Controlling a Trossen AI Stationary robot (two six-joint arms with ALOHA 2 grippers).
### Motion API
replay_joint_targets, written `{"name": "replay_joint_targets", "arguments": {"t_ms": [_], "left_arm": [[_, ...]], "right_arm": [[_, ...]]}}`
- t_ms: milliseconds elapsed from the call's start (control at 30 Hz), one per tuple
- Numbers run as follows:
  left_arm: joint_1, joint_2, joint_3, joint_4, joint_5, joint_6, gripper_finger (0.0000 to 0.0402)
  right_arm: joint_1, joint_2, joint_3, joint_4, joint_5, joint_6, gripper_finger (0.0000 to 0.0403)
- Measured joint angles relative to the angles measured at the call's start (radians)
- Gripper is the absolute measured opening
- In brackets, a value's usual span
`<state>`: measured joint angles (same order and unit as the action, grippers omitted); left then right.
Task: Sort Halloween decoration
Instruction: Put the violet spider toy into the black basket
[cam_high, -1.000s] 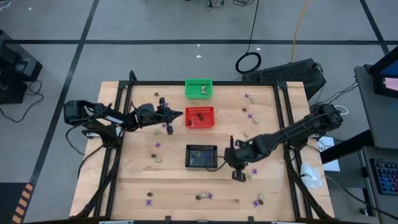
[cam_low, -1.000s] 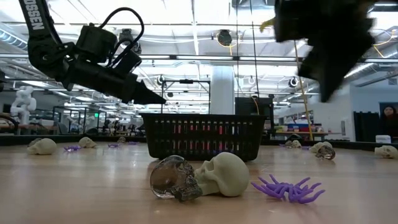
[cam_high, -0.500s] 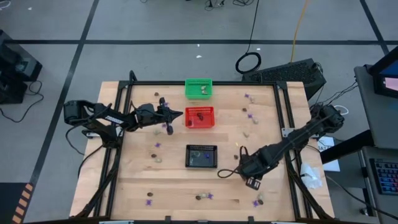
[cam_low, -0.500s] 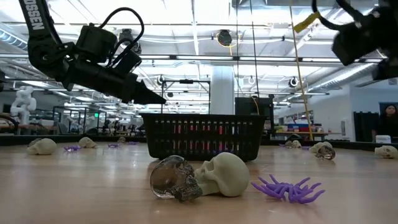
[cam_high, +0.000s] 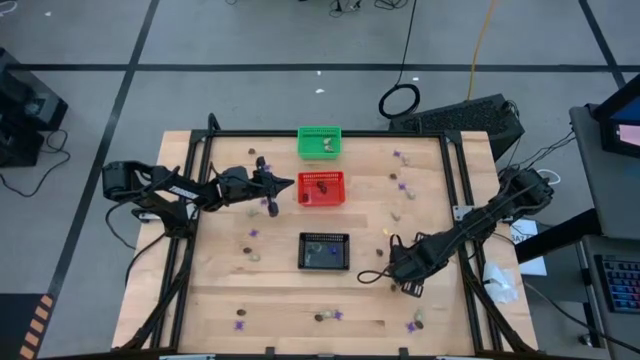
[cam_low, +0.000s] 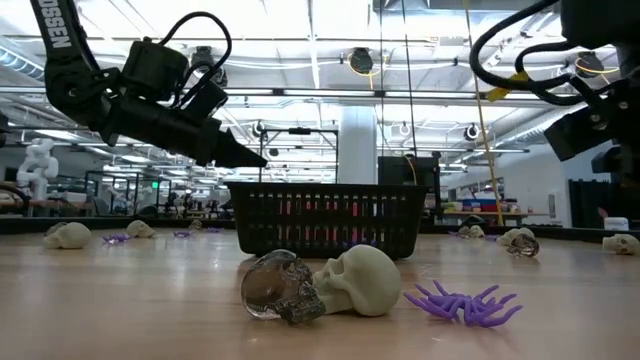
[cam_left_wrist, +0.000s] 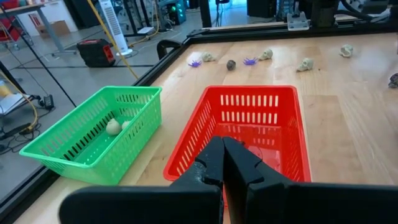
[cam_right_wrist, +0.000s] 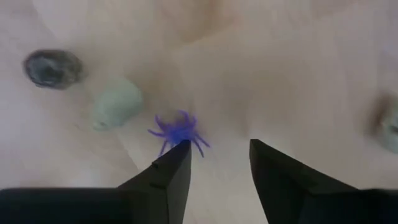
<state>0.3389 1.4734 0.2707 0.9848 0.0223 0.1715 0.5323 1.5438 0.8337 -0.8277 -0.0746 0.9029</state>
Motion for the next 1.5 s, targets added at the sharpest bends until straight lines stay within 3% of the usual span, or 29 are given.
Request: {"name": "replay_joint_targets", "arguments": {"t_ms": [333,700,1067,1500], "left_arm": [[0.000,0.000,0.000,-0.002,0.000,0.001,0.0000],[0.000,0.000,0.000,-0.007,0.000,-0.001,0.0000],[0.000,0.000,0.000,-0.010,0.000,-0.002,0.0000],[0.000,0.000,0.000,-0.011,0.000,-0.002,0.0000]], "right_arm": [[-0.003,-0.005,-0.042,0.061,-0.022,0.004,0.0155],[-0.002,-0.117,-0.046,0.064,-0.011,0.080,0.0155],[0.019,-0.043,-0.063,0.119,-0.033,0.012,0.0155],[0.012,-0.067,-0.043,0.089,-0.069,0.013,0.0127]]}}
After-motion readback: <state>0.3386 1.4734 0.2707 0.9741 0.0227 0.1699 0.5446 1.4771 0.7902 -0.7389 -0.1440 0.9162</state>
